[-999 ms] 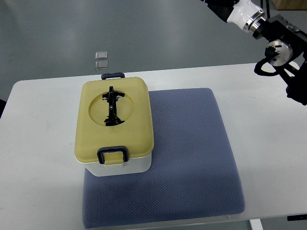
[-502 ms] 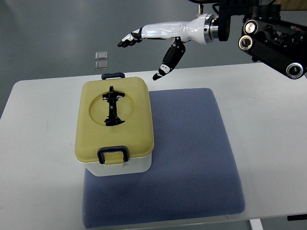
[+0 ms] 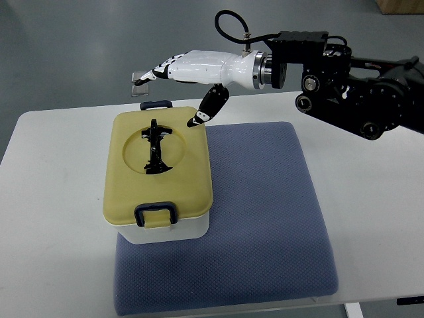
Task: Open white storage box with right hand
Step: 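Swing the right hand over the yellow lid toward its black handle, then close the right hand fingers around the black handle on the lid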
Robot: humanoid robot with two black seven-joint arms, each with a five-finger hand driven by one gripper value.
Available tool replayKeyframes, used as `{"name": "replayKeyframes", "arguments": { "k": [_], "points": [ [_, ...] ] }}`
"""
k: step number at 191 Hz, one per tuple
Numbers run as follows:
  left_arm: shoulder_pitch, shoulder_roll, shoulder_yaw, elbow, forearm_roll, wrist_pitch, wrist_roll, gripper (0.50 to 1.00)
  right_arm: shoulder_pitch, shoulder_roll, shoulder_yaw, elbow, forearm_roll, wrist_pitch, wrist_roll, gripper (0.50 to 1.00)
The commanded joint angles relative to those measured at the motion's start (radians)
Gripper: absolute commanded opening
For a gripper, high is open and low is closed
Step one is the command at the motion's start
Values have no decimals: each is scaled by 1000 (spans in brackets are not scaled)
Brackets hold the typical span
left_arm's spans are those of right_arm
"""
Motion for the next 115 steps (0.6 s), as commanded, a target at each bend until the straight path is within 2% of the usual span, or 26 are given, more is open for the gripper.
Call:
{"name": "replayKeyframes", "arguments": {
  "k": [1,115],
  "points": [
    [0,0,-2,1,0,0,0,1000,-27,14,3,-3,0,-20,0,930],
    [0,0,-2,3,0,0,0,1000,-127,126,21,-52,2,-176,-3,926]
  ]
}}
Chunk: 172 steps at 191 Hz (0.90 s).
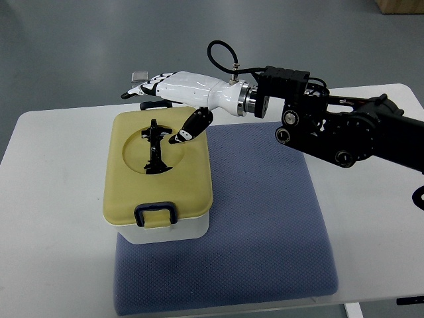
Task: Open white storage box with right hand
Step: 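Close the right hand fingers around the black handle on the lid, then lift the yellow lid up off the white box with the right hand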
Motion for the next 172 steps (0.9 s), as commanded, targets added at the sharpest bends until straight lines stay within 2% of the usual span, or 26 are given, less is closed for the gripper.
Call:
{"name": "replayKeyframes", "arguments": {
  "k": [1,33,58,69,72,85,98,112,127,136,172],
  "points": [
    [0,0,0,0,0,1,-1,1000,-15,29,4,-15,1,-30,-3,926],
    [0,0,0,2,0,1,-1,1000,-29,54,5,-31,5,-36,-3,921],
    [0,0,0,3,0,0,-1,1000,-44,74,5,-43,7,-71,-3,907],
    [0,0,0,2,0,0,-1,1000,-46,83,5,-46,9,-85,-3,862],
    [0,0,0,2,0,0,-1,1000,-47,84,5,-46,9,-86,-3,830],
    [0,0,0,2,0,0,-1,1000,-56,92,5,-46,12,-94,-3,778],
    [0,0,0,2,0,0,-1,1000,-56,101,5,-46,13,-108,-3,685],
    [0,0,0,3,0,0,-1,1000,-58,107,5,-46,13,-119,-5,613],
    [0,0,0,3,0,0,-1,1000,-61,114,5,-46,13,-136,-5,570],
    [0,0,-2,3,0,0,-1,1000,-64,118,13,-46,15,-152,-3,511],
    [0,0,0,3,0,0,-1,1000,-62,127,58,-40,22,-169,2,500]
  ]
}}
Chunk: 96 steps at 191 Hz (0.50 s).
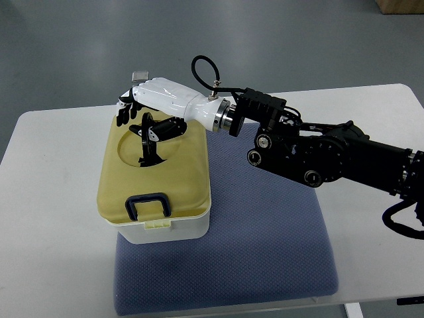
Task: Open white storage box with right hand
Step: 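Lift the yellow lid up off the white box with the right hand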
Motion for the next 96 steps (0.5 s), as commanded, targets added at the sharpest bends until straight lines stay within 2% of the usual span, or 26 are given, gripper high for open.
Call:
{"name": "replayKeyframes", "arguments": {
  "k": [1,50,96],
  "points": [
    [0,0,1,0,0,0,0,1000,1,3,22,5,1,-4,3,500],
    [0,0,1,2,0,0,0,1000,35,-27,119,29,20,7,3,500],
    [0,0,-1,3,0,0,0,1000,56,-161,182,66,34,72,6,500]
  ]
}}
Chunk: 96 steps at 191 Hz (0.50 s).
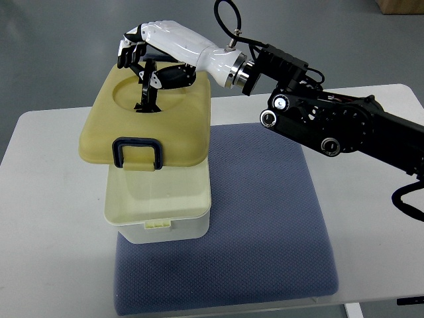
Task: Open white storage box with right hand
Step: 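Lift the yellow lid up off the white box with the right hand, then carry the lid beside the box and lower it onto the cushion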
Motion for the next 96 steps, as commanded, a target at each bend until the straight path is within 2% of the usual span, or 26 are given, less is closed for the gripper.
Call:
{"name": "replayKeyframes", "arguments": {
  "k": [1,25,52,71,96],
  "points": [
    [1,0,-1,1,0,0,0,1000,1,-59,31,21,2,34,1,500],
    [1,0,0,1,0,0,0,1000,-9,-158,35,24,2,86,38,500],
    [-1,0,0,-1,0,0,0,1000,-35,-246,28,24,2,96,67,500],
    [-1,0,2,-4,0,0,0,1000,-67,-327,18,16,-1,129,119,500],
    [-1,0,2,-7,0,0,1,1000,-122,-390,5,5,-10,134,166,500]
  ]
}}
